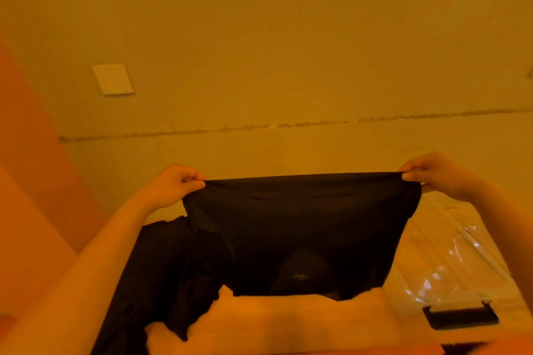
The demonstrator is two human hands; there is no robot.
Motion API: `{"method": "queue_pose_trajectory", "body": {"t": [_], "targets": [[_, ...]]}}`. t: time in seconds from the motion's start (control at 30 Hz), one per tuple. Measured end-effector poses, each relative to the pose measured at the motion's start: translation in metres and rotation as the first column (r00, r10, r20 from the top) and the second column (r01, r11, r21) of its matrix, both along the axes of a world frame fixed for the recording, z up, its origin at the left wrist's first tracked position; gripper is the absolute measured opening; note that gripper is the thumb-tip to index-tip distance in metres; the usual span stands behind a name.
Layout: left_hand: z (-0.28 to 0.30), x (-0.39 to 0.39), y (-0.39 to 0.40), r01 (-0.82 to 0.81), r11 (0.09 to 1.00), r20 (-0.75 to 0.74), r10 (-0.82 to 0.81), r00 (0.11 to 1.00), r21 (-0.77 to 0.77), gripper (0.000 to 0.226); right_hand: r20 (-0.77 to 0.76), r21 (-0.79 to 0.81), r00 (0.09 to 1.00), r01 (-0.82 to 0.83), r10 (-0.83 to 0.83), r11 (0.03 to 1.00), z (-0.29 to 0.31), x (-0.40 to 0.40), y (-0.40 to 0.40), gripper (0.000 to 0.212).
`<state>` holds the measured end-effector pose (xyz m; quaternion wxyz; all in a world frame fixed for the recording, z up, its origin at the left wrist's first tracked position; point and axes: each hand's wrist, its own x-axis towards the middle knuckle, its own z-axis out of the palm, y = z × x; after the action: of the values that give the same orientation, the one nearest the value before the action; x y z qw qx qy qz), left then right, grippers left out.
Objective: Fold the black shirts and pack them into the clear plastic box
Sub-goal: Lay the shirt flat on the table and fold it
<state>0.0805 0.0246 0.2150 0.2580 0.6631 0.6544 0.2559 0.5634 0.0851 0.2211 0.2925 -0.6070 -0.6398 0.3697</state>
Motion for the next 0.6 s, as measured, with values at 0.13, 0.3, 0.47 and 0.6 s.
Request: {"method": "queue_pose_trajectory", "body": {"t": [0.13,0.3,0.47,0.6], "targets": [[-0.018,0.001,0.011,-0.005,0.995,0.021,0.007,1.000,-0.098,0.015,0.030,-0.075,0.999,-0.024,0.027,0.997,-0.015,-0.002,0.019,0.016],[-0.061,0.006,0.040,-0.030,0.968,-0.074,0.012,0.997,-0.251,0.017,0.156,-0.184,0.981,-0.083,0.112,0.980,-0.058,-0.013,0.061,0.018],[-0.085,0.010,0.059,-0.122,0.977,-0.073,0.111,0.991,-0.174,0.012,0.161,-0.186,0.982,-0.071,0.101,0.980,-0.083,-0.019,0.098,0.019],[-0.084,0.012,0.072,-0.203,0.976,-0.102,0.194,0.976,-0.079,0.015,0.110,-0.120,0.992,-0.052,0.066,0.991,-0.076,-0.024,0.117,0.024]]}}
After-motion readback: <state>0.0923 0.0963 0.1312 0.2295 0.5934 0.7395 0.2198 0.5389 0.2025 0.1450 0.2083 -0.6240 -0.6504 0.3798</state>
